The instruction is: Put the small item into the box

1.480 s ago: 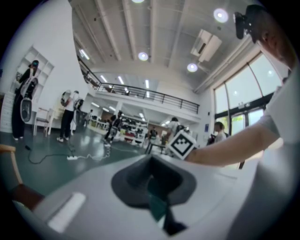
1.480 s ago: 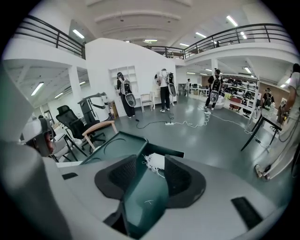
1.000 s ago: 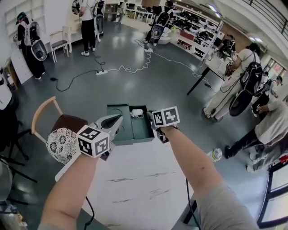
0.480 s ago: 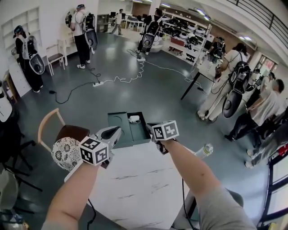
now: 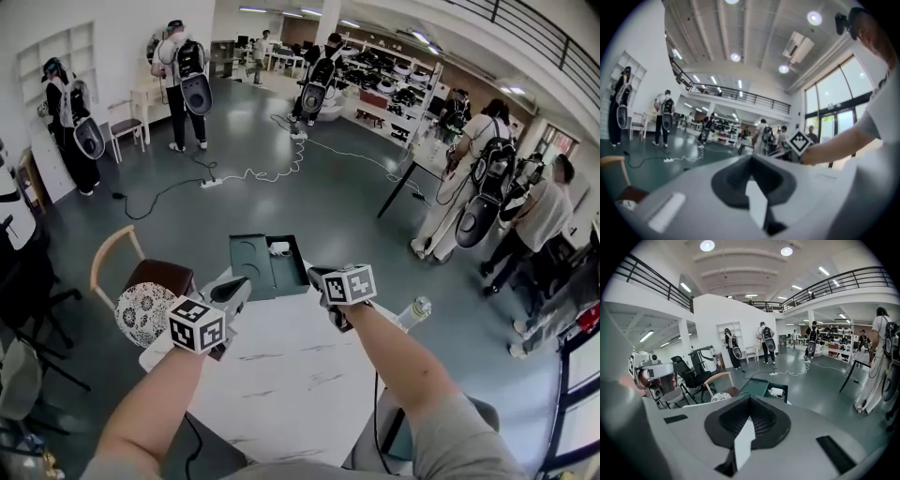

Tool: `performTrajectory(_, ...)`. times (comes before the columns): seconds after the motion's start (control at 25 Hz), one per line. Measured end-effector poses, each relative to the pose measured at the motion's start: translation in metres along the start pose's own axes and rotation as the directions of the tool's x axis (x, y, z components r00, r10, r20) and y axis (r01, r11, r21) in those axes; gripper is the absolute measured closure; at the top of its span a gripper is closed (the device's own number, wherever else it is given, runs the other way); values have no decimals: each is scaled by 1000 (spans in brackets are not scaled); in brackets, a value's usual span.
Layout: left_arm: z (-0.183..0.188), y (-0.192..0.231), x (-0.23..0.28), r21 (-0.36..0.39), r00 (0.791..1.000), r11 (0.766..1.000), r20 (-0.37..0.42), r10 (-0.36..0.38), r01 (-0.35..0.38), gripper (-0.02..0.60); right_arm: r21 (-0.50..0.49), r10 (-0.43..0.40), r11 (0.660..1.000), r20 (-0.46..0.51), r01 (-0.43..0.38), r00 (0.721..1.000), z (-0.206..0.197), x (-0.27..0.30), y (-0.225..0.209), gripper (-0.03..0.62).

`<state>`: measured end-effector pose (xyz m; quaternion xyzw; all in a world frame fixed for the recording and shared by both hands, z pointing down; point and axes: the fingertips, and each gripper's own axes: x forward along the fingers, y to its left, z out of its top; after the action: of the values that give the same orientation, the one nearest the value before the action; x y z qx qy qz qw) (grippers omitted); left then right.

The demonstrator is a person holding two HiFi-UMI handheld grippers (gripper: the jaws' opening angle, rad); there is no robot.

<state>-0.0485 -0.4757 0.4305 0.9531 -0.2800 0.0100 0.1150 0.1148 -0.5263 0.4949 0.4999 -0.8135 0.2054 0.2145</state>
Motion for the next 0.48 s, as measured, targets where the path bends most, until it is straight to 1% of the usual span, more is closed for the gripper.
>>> performTrajectory(0.16,-9,-32,-10,4,1000,1000,-16,21,-21,578,-3,36,999,20,-36,999,-10,-22,6,585)
performTrajectory(0.24,-13,-52,-11,-2,999,999,-11,35,-35,578,-13,50,999,33,-50,998,-13,-38,7,585)
performTrajectory(0.48,-16,-106,-21,-47,995,994,10,103,-103,578,-32,101,994,51,-100,994,-30,-94,13,585)
